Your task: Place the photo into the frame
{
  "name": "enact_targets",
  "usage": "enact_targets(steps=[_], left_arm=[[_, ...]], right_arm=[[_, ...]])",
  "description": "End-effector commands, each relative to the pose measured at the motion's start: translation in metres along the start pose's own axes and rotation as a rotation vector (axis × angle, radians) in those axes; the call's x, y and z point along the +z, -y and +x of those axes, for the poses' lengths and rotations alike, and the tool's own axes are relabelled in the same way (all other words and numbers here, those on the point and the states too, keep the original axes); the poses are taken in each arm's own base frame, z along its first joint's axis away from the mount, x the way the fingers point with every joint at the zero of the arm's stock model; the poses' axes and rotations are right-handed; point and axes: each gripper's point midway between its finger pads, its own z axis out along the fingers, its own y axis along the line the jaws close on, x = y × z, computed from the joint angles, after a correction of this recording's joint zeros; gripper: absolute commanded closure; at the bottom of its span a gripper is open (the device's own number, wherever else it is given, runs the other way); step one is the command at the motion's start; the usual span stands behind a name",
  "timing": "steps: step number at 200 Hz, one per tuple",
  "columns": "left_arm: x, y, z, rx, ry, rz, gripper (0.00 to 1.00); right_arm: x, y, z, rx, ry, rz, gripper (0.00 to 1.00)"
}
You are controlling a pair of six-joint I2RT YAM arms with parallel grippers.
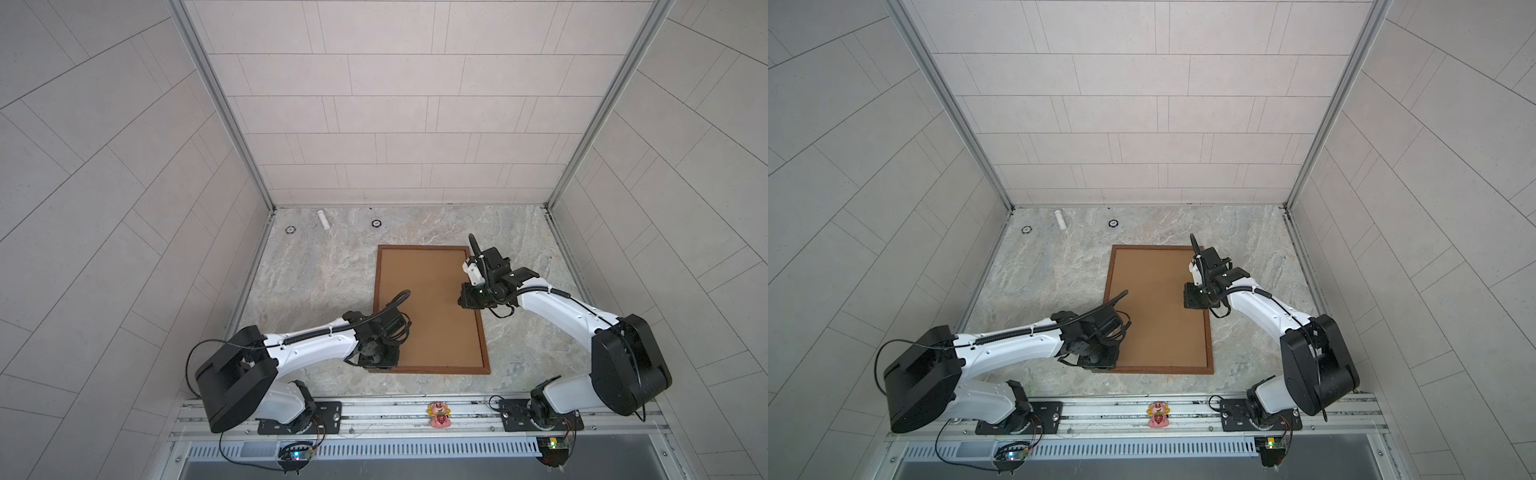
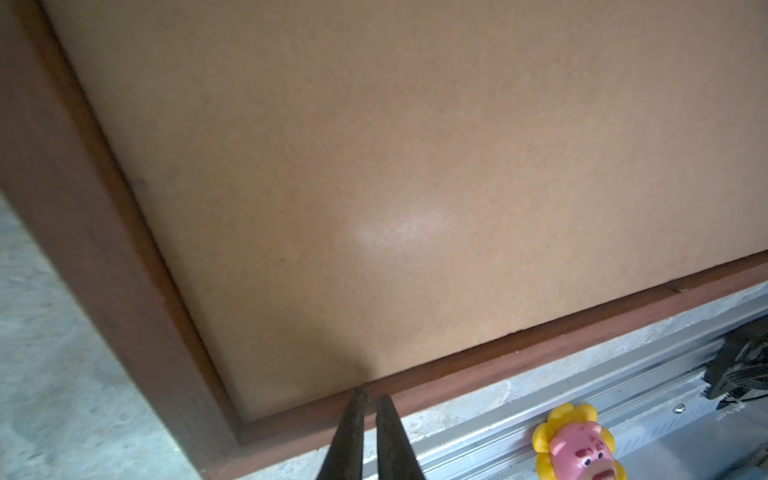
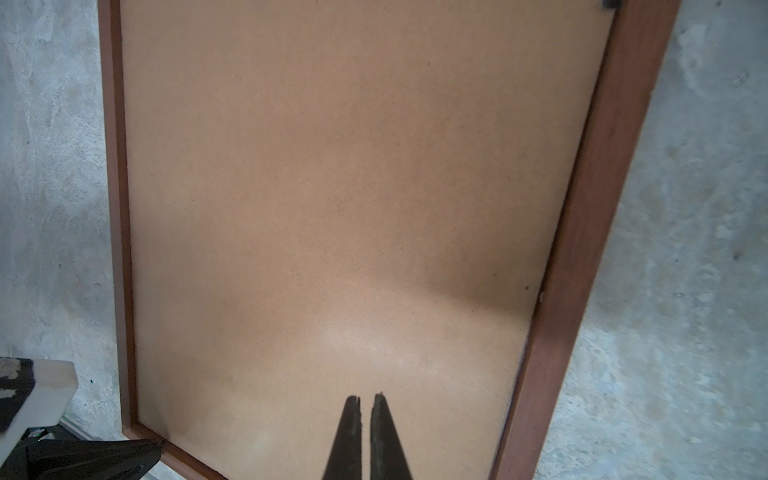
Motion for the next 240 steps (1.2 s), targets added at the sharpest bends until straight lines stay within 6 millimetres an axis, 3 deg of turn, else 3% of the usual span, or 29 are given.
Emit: enact_targets(steps=[1,102,198,214,240], left_arm=[[0.008,-0.01,-0.004,-0.023,0.033,-0.047,0.86],[0.02,-0.023,-0.011,-0.088,0.061,-0.088,0.86],[0.031,-0.033,-0.003,-0.078,0.017,-0.128,0.86],[0.026,-0.028,-0.004,-0.064,0.019,-0.109,0.86],[0.0,-0.009,-0.016,-0.015,0.05,-0.07,0.86]], right_arm=[[0.001,-0.001,0.001,-0.002,-0.005,0.001,1.0],[0.0,-0.001,0.003,-0.003,-0.007,0.003,1.0],[-0.002,-0.002,0.002,-0.003,-0.006,0.0,1.0],[-0.004,-0.002,0.001,-0.004,-0.001,-0.001,1.0],[-0.007,-0.004,-0.001,-0.007,0.01,-0.002,1.0]])
